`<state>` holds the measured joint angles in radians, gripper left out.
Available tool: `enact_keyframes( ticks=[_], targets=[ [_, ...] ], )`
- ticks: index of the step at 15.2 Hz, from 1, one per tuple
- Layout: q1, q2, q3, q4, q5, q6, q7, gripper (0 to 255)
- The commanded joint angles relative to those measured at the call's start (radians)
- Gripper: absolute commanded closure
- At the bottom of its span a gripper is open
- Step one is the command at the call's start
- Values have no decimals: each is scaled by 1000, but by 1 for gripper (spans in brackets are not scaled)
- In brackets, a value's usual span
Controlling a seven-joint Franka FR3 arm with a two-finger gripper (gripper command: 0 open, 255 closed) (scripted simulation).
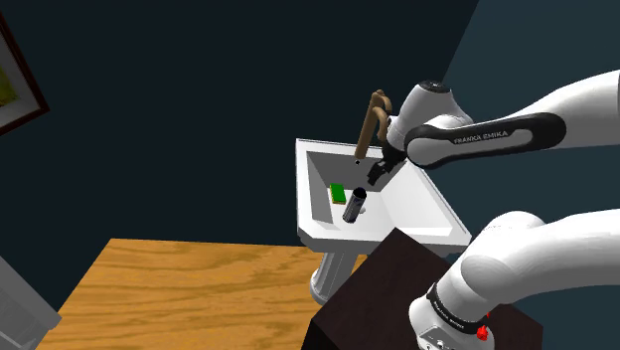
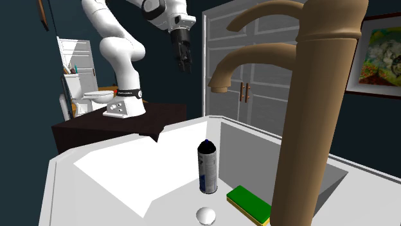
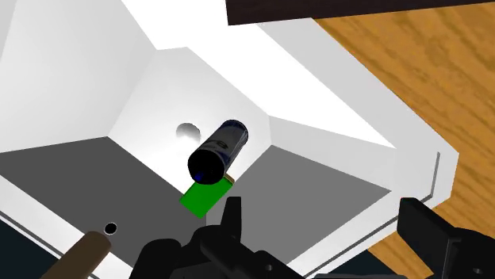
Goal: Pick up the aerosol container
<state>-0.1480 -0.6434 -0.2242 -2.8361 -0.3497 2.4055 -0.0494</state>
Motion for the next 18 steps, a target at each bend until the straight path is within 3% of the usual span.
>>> enact_keyframes(
  ticks=[1,6,9,10,11,12,13,14,15,16,18],
  targets=[
    [-16,79,-33,-11,-28,115,-15,0],
    [-44,314,-123,2,-70,393,-68,0],
    [-23,473,-189,33,-36,552,-133,0],
    [1,528,-219,46,6,603,-176,0],
    [40,582,-253,59,91,653,-252,0],
    [86,638,-272,72,281,699,-408,0],
    [1,695,-130,99,595,733,-663,0],
    [-144,749,54,140,848,757,-880,0],
    [-260,802,192,188,1045,778,-1062,0],
    [-441,850,363,216,1056,813,-1098,0],
    [-639,953,537,276,1062,877,-1160,0]
  ],
)
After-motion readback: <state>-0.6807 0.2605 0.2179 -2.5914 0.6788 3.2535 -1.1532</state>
